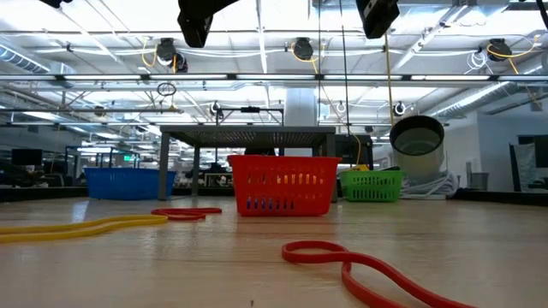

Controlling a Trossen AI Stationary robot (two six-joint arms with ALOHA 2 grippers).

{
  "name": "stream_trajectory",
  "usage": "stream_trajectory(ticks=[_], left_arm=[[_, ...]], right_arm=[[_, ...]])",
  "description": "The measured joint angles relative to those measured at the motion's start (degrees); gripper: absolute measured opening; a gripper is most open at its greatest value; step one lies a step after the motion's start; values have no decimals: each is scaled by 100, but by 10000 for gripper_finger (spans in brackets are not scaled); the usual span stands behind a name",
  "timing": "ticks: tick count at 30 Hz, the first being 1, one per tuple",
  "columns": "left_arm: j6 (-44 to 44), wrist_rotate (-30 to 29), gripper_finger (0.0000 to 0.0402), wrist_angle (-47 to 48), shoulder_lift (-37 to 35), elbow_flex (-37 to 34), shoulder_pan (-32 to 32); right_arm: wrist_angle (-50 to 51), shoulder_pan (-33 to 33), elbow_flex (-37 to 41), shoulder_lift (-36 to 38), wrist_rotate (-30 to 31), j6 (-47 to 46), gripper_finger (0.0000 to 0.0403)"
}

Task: Pick & Place Office Desk Supplies
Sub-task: Put the orange rubber band into the blue basket

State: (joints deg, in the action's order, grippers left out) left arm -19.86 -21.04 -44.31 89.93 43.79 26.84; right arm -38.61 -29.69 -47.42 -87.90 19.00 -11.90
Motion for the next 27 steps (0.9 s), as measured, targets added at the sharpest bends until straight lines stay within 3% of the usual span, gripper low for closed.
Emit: stream_trajectory(ticks=[9,13,27], left_arm=[[-210,16,241,-45,0,0,-58],[-212,274,241,-209,0,0,-58],[-211,317,241,-355,17,4,-47]], right_arm=[[-104,7,0,1,-2,63,0],[-152,75,0,0,-312,56,0],[-220,90,0,0,-150,-66,0]])
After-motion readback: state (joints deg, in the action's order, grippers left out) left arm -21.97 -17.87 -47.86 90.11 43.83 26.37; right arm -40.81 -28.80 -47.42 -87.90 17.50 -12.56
